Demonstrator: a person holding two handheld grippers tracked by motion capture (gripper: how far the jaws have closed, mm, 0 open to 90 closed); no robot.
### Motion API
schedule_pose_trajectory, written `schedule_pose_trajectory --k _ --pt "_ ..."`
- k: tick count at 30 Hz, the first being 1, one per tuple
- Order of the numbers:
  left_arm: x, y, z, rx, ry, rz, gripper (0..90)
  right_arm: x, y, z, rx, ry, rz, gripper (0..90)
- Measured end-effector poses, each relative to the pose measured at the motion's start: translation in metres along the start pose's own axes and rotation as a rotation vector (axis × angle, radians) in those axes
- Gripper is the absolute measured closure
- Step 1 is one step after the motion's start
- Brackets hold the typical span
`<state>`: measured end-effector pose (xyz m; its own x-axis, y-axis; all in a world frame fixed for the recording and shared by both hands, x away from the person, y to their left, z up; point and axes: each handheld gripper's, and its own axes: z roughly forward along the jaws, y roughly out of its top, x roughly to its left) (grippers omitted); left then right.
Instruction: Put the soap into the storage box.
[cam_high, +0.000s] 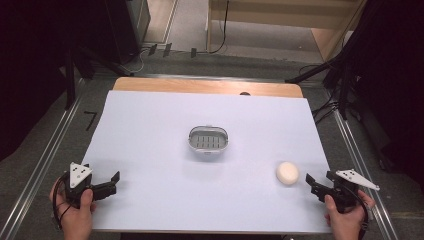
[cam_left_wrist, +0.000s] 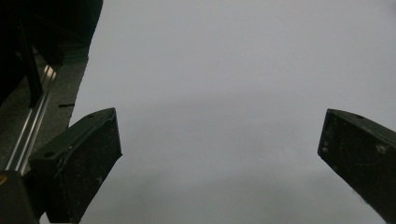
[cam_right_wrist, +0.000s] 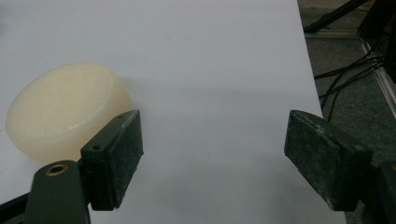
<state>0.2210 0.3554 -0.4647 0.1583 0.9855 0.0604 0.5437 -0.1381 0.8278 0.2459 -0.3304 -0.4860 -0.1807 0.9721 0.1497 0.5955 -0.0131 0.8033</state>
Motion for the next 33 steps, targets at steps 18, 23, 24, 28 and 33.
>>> schedule_pose_trajectory --k 18,23,24,28,33 --pt "0.0 0.0 0.0 -0.001 0.0 0.001 0.0 0.019 0.014 0.006 0.045 0.019 -0.038 29.3" --pt "0.0 0.0 -0.001 -0.005 -0.002 -0.003 0.0 0.029 0.018 0.002 0.103 -0.003 -0.055 21.8" --pt "0.0 0.0 -0.001 -0.005 -0.003 -0.003 0.0 0.029 0.019 0.002 0.102 0.002 -0.057 21.4" --pt "0.0 0.0 -0.001 -0.004 -0.004 -0.003 0.0 0.031 0.02 -0.002 0.093 0.049 -0.028 26.3" --pt "0.0 0.0 0.0 -0.003 -0.001 0.0 0.0 0.038 0.024 -0.007 0.083 0.083 -0.019 27.2"
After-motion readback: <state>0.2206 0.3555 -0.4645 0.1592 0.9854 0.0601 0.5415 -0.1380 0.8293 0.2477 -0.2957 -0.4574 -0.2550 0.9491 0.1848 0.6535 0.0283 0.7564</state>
